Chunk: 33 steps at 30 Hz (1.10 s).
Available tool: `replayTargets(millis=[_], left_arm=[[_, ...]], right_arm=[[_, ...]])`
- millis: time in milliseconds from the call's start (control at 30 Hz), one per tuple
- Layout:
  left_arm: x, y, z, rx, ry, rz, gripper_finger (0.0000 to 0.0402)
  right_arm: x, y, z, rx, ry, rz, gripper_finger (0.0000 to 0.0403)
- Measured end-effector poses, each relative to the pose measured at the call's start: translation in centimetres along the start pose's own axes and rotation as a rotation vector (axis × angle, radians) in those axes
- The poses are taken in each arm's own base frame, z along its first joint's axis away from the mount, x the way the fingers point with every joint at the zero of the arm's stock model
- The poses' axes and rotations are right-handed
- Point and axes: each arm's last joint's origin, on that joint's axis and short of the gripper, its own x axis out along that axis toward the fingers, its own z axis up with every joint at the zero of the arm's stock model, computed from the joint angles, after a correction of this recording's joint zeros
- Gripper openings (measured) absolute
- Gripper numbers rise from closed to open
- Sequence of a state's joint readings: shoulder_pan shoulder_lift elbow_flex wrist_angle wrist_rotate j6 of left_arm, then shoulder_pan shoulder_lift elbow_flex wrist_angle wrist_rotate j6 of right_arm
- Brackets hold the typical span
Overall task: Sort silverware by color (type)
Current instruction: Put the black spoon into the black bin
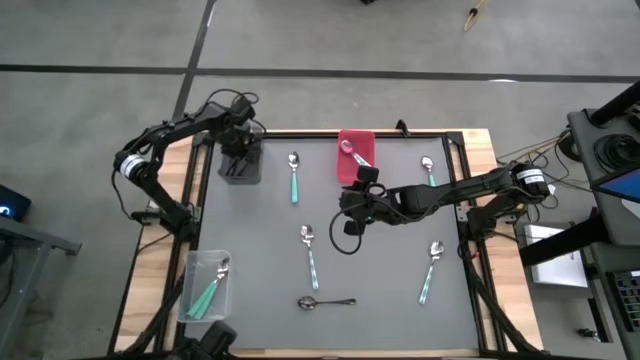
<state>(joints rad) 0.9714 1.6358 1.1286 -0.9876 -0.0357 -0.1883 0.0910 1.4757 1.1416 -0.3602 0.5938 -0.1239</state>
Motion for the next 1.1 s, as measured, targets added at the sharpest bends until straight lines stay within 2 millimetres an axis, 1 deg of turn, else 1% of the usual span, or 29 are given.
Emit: replayTargets(millis=[300, 667, 1100], left_arm=[[2.1, -0.2, 0.6, -0.015, 0.069, 0.013, 0.0008], [4.1, -0.4, 1.2, -0.001, 0.099, 0.022, 0.0010], [4.3, -0.4, 1.5, -0.004, 0.081, 0.021, 0.0013]], right_arm=[[0.0, 0.0, 0.0, -0.006, 0.002, 0.000, 0.0139], [0.0, 0.0, 0.0, -0.009, 0.002, 0.000, 0.0139], [0.0, 0.0, 0.0, -0.008, 0.001, 0.000, 0.0139]])
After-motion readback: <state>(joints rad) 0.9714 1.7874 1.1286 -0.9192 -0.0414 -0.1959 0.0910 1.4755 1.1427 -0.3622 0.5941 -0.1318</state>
